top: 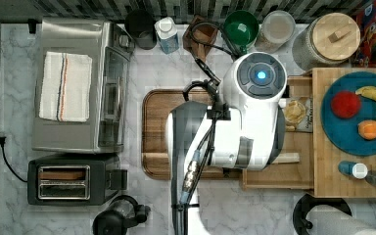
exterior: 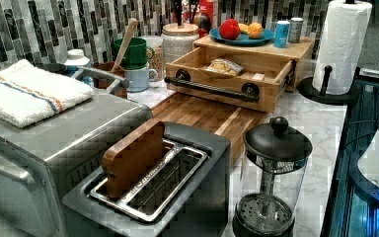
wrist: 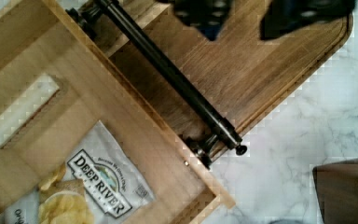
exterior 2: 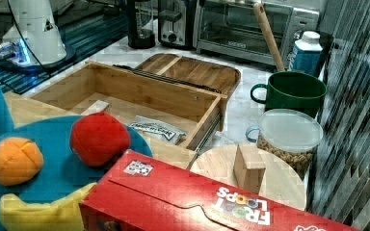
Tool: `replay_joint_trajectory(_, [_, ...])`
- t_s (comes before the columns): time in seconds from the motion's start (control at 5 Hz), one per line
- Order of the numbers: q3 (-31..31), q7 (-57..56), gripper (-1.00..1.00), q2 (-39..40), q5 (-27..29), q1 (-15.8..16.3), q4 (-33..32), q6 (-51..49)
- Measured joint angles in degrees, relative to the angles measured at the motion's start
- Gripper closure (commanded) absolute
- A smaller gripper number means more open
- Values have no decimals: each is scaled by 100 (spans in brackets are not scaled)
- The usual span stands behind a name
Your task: Close the drawer.
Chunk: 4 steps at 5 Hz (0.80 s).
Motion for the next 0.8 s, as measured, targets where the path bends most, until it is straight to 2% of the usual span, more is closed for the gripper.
replay_joint_trajectory(0.2, [143, -450, -100, -37, -6, 10, -280, 192])
replay_joint_trajectory(0.4, [388, -1123, 100, -172, -187, 15, -711, 732])
replay_joint_trajectory(0.8, [765, -1879, 100, -474, -196, 284, -1281, 830])
